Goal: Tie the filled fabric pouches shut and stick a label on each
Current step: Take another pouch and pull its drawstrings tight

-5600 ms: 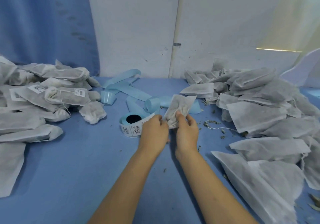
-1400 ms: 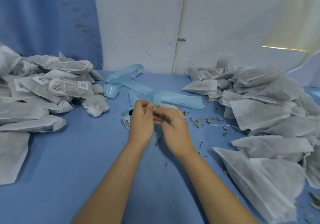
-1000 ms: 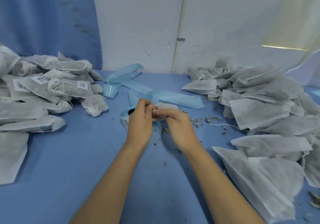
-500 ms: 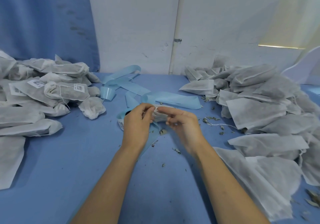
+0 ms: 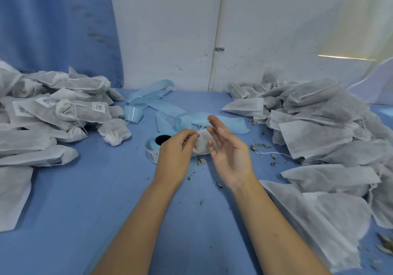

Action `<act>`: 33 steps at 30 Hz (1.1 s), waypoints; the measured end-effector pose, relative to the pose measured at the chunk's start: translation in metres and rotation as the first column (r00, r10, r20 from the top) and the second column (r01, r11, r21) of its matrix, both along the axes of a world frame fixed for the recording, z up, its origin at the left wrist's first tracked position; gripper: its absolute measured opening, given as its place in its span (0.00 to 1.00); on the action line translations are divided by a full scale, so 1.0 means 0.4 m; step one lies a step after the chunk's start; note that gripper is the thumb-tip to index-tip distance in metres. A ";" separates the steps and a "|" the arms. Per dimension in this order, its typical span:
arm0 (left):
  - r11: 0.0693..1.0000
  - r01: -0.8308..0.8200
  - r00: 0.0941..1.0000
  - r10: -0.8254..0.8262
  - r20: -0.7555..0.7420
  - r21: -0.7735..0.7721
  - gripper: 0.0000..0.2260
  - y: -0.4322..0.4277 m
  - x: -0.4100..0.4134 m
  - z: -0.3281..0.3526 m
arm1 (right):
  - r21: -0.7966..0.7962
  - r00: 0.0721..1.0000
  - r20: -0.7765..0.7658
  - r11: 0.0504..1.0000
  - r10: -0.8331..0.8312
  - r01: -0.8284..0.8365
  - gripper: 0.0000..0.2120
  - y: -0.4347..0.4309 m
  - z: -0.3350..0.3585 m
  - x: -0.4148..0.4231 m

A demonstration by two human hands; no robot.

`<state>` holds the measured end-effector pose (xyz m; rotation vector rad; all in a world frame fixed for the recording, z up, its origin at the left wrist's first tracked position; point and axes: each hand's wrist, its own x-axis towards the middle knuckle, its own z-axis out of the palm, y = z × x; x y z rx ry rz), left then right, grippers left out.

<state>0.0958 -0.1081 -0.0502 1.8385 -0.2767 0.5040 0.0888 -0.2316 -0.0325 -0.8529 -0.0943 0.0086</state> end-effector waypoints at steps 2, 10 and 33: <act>1.000 -0.004 1.000 0.003 0.020 0.026 0.06 -0.002 -0.002 0.001 | 0.009 1.000 0.009 1.000 0.012 -0.012 0.14 0.004 -0.001 0.000; 0.994 -0.108 0.994 0.108 0.027 -0.017 0.06 0.003 0.015 0.006 | 0.079 0.987 -0.074 0.988 0.140 -0.134 0.10 0.004 0.004 0.003; 0.981 -0.111 0.992 0.100 0.081 0.158 0.05 0.015 0.025 -0.005 | 0.377 0.994 -0.112 0.925 -0.004 0.046 0.08 0.020 0.005 0.017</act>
